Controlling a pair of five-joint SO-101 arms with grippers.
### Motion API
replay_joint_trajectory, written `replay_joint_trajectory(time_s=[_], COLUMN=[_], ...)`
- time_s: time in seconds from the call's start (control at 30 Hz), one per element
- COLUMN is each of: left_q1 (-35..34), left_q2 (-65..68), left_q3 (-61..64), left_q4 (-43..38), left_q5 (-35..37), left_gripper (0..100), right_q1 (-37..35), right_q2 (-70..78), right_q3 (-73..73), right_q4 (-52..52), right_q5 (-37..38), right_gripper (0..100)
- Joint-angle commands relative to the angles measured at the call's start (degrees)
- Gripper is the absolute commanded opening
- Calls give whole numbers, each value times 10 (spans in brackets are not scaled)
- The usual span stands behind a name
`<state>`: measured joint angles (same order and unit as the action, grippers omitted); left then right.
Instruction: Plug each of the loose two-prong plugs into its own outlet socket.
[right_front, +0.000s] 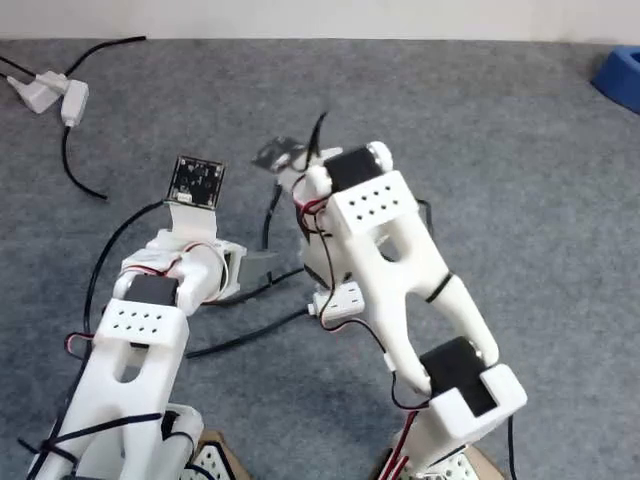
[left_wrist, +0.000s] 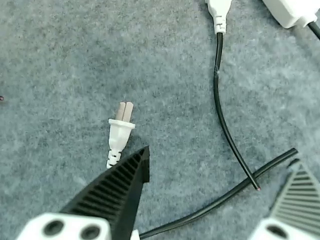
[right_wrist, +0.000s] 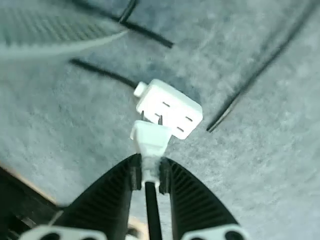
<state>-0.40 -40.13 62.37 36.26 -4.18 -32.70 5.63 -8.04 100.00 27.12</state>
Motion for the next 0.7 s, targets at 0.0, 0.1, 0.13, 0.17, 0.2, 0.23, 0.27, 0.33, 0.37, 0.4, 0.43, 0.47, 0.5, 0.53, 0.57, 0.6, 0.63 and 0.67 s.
replay_joint_trajectory(time_s=[0.0,0.1,0.13,0.17,0.2,0.23,0.27,0.33,0.37,0.4,0.43,0.47,0.5,0.53,0.57,0.6,0.63,0.67], left_q1=[8,7,7,7,7,8,8,13,17,21,23,23,23,23,23,23,23,23], left_q2=[-1,-1,-1,-1,-1,-1,-1,0,0,0,0,0,0,0,0,0,0,0], left_q3=[-3,-3,-3,-3,-3,-3,-3,-3,-3,-2,0,2,2,2,2,2,2,2], left_q4=[-10,-10,-10,-11,-11,-11,-11,-11,-11,-11,-11,-11,-11,-11,-11,-11,-11,-11], left_q5=[2,2,2,2,2,2,2,2,2,2,1,1,1,1,1,1,1,1], left_gripper=[399,399,399,399,399,399,399,399,399,399,399,399,399,399,399,399,399,399], right_q1=[7,36,43,50,56,61,66,74,75,76,76,76,77,77,77,77,76,75], right_q2=[-5,-5,-6,-6,-6,-6,-6,-6,-5,-5,-4,-4,-4,-4,-4,-4,-4,-3], right_q3=[0,21,26,30,32,31,31,30,29,29,26,22,15,9,5,1,1,-2], right_q4=[12,12,12,12,12,12,12,12,11,10,9,8,8,8,8,8,8,8], right_q5=[224,363,388,410,426,440,452,477,489,497,501,504,514,521,524,526,527,527], right_gripper=[8,8,8,8,8,8,8,8,8,8,8,8,8,8,8,8,8,8])
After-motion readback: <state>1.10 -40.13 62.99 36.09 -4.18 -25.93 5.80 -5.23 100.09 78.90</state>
